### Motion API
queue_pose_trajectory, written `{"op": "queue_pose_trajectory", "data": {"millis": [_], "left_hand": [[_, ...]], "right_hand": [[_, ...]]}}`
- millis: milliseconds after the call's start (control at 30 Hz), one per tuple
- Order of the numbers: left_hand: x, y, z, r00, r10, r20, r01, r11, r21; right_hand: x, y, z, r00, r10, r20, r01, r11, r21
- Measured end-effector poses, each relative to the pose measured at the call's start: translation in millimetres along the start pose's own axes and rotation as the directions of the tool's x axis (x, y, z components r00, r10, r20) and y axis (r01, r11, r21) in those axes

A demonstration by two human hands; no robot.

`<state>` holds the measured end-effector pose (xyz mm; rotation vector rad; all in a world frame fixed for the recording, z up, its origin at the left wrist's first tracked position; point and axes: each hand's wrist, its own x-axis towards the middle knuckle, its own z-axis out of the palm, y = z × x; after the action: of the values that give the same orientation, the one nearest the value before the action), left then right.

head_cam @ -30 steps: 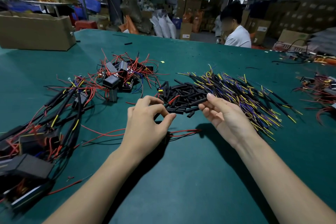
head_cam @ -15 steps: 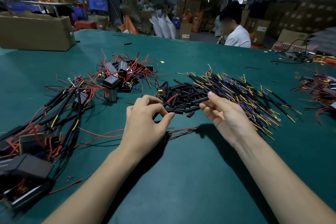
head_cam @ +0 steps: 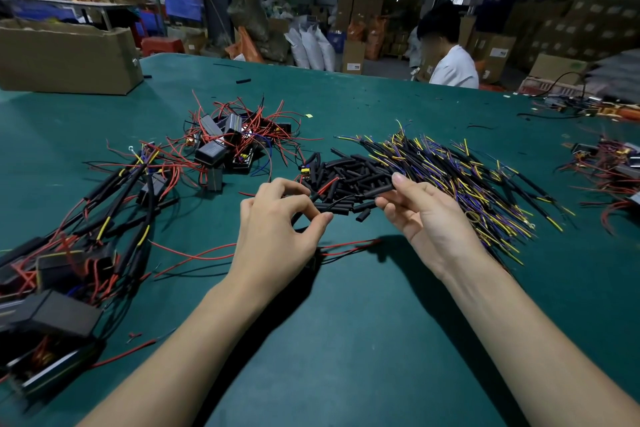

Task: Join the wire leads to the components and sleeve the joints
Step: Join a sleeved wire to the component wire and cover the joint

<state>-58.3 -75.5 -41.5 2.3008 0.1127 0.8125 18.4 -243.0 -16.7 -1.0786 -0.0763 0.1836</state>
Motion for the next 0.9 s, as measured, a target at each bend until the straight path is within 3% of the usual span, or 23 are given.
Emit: {"op": "queue_pose_trajectory", "data": {"millis": [367,900], "left_hand": [[0,1,0,1.000,0.021,-0.006,-0.021,1.000,-0.011],[1,-1,0,0.999,0.034,0.006,-0.034,0.997,-0.064]], "right_hand": [[-3,6,7,0.995,-0.071,-0.073,0.073,0.997,0.026],[-3,11,11,0.995,0.064,-0.074,-0.057,0.993,0.100]]}}
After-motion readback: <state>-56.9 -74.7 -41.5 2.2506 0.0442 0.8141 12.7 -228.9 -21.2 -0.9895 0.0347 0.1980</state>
